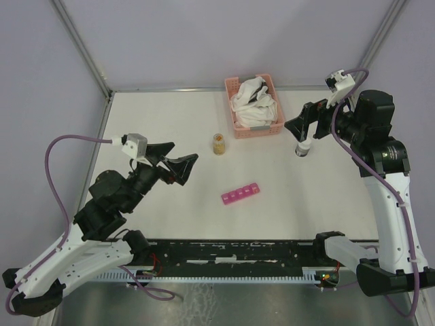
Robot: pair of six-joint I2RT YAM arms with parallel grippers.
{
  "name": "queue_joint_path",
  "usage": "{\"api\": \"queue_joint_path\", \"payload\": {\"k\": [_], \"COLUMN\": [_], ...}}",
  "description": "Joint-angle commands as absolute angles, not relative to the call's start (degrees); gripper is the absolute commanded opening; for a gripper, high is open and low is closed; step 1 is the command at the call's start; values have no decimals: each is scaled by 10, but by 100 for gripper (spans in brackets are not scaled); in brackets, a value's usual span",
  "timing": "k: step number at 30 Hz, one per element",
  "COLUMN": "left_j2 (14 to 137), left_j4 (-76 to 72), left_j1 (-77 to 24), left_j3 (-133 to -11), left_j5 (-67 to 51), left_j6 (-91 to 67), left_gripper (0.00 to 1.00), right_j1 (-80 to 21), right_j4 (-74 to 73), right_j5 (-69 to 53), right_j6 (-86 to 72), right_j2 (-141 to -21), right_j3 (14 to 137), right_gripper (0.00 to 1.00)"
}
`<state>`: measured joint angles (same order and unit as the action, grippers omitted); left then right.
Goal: Sort the pills into containers
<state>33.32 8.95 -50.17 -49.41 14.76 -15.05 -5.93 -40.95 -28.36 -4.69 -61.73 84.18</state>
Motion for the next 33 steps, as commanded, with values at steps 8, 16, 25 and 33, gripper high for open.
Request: {"api": "queue_joint_path", "payload": {"k": [8, 16, 25, 33], "left_j2": [331, 334, 335, 334], "left_j4": [72, 71, 71, 71], "left_j1": [-500, -500, -500, -500], "left_j3": [-501, -503, -502, -500], "left_j5": [151, 151, 149, 147], "left_j6": [-159, -158, -158, -160], "left_gripper": [99, 99, 99, 99], "right_j1": [-59, -58, -58, -58], "right_j4": [-393, -394, -394, -395], "right_j5": [-275, -276, -276, -276], "right_j6": [-50, -50, -50, -50], "right_j2": [-616, -617, -617, -614], "right_j3": [859, 860, 861, 858], "right_gripper": [100, 100, 100, 100]}}
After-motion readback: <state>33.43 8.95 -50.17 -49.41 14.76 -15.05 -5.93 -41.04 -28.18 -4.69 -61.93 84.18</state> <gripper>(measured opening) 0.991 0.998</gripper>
